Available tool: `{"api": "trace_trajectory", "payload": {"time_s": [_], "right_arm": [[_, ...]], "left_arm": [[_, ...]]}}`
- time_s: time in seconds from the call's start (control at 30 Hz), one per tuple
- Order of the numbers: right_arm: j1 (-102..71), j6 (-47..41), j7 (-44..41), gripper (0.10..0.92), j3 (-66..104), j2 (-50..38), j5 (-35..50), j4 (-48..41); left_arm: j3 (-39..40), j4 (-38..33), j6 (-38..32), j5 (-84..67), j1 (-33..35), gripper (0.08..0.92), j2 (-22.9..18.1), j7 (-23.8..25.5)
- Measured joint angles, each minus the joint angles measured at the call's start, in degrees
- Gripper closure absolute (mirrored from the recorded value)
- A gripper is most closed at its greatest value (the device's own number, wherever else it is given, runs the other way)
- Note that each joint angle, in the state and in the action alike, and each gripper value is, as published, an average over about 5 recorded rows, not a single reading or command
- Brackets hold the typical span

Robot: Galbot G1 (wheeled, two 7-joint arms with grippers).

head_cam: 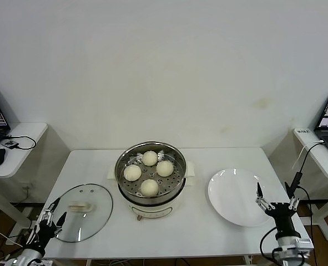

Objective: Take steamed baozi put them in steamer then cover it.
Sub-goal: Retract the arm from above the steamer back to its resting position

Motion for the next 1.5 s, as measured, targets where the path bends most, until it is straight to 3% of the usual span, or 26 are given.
{"api": "trace_trajectory", "payload": {"time_s": [1.2, 1.33, 1.5], "right_arm": [[-3.44, 1.56, -1.13, 0.203, 2.87, 3.37, -3.22, -1.52], [-3.21, 1.54, -1.2, 0.203, 2.79, 3.46, -3.4, -1.78], [-3.12, 1.55, -1.23, 0.203, 2.67, 3.61, -3.5, -1.98]], "left_arm": [[8.11, 11.0, 0.23, 3.25, -14.92, 0.182, -0.72, 0.31], [8.63, 12.34, 0.37, 3.39, -16.12, 0.255, -0.92, 0.53], [8.88, 13.72, 0.52, 3.5, -16.71, 0.428, -0.85, 0.8]]}}
